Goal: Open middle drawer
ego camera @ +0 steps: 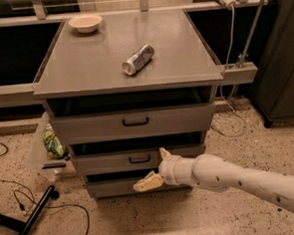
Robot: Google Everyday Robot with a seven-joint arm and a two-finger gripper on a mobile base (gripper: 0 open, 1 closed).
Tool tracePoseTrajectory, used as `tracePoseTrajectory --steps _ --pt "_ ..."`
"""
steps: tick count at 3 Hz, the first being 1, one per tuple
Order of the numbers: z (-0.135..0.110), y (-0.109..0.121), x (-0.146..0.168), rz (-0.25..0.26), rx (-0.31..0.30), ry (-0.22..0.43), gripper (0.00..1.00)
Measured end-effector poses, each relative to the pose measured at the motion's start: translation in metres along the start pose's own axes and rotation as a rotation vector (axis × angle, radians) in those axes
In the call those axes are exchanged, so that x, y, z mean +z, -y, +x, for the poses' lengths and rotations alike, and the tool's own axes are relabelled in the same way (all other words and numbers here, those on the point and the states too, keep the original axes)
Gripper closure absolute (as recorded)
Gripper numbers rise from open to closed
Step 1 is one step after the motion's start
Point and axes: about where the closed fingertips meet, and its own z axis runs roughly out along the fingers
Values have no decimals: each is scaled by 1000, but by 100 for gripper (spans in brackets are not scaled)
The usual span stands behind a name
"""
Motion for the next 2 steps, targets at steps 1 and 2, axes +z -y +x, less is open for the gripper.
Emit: tracePoseTrajectory --steps 1,2 --pt "-2 4 42 17 -6 45 0" --pt "-9 11 78 25 -34 56 0"
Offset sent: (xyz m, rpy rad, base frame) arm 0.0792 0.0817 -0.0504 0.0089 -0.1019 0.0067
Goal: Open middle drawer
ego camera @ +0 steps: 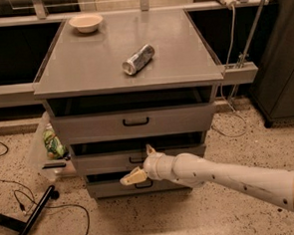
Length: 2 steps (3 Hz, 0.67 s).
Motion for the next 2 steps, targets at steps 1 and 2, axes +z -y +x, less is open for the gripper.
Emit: tracePoseTrajectory --steps 1,2 --pt "-4 11 29 -2 -40 -26 0" --pt "7 21 54 -7 -56 -93 0"
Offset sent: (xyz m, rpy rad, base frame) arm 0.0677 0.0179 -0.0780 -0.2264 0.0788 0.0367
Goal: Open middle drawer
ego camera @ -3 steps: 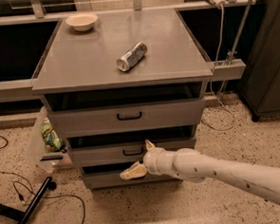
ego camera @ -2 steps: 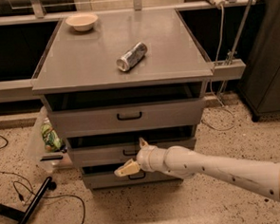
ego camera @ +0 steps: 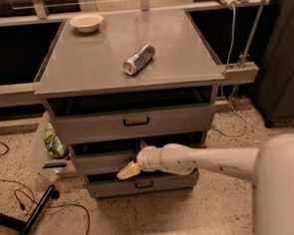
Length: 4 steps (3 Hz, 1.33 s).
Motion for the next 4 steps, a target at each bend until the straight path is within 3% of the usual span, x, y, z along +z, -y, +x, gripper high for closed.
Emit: tracePoseTrajectory --steps 1,2,4 --pt "15 15 25 -1 -46 -101 0" --pt "24 27 43 -13 -72 -158 0" --pt "34 19 43 -74 -87 -200 0"
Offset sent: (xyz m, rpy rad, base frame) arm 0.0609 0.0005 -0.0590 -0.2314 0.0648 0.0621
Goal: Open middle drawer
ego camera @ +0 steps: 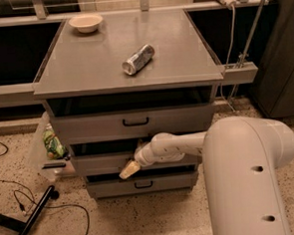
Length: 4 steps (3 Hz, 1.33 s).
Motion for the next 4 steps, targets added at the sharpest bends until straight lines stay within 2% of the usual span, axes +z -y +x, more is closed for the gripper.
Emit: tracePoseTrajectory --steps 1,2,3,4 --pt "-2 0 -2 0 0 0 0" --pt "5 -19 -15 -72 32 -13 0" --pt "18 -58 -57 -231 156 -1 0" --pt "25 -76 -65 -306 167 -19 0"
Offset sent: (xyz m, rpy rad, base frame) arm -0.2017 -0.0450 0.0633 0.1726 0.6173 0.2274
